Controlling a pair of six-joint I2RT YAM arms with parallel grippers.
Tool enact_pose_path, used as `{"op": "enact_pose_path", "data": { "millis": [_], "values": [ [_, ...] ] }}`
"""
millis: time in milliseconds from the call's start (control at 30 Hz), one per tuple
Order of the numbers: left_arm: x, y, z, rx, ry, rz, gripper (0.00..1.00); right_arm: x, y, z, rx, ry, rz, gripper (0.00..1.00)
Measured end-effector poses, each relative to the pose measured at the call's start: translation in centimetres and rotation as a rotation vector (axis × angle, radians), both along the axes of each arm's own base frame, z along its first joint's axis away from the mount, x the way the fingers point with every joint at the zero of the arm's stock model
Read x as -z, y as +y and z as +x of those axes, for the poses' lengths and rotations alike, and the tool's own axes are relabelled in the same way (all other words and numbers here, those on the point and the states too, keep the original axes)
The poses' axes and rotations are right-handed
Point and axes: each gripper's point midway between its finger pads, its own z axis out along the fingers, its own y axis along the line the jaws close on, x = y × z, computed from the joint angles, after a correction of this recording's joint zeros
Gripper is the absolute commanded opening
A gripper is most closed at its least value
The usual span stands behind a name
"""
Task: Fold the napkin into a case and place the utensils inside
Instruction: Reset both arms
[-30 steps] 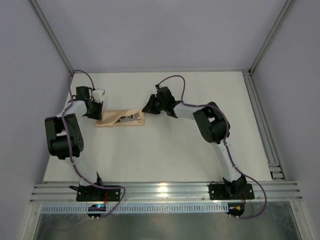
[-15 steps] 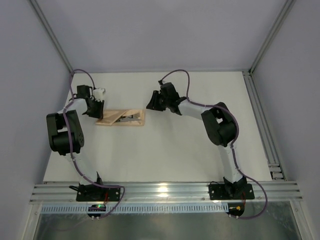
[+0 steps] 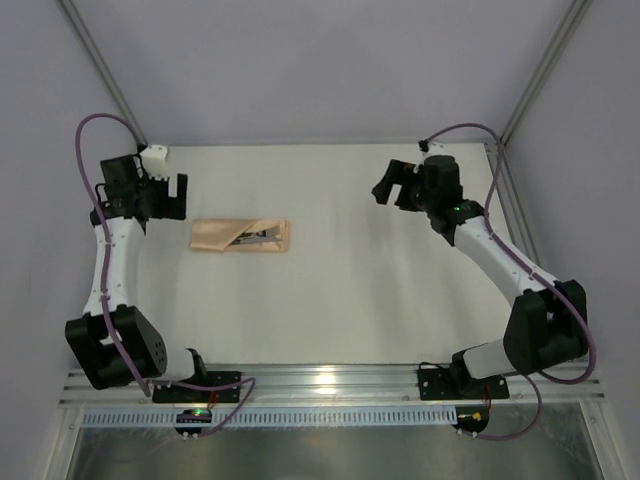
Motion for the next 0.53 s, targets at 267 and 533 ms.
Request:
{"op": "enact_pose_path", "data": {
  "millis": [267,533],
  "values": [
    [-0.2,6.9,-8.1,-0.258,0.035,0.024,0.99,5.1,-11.3,-5.2,0.294,0.146,-0.204,0.99],
    [5.3,7.7,-15.5,-0.372,0.191,-0.005,0.99,6.8,-13.7,-6.8,0.348,0.203,-0.325,0.99]
  ]
}}
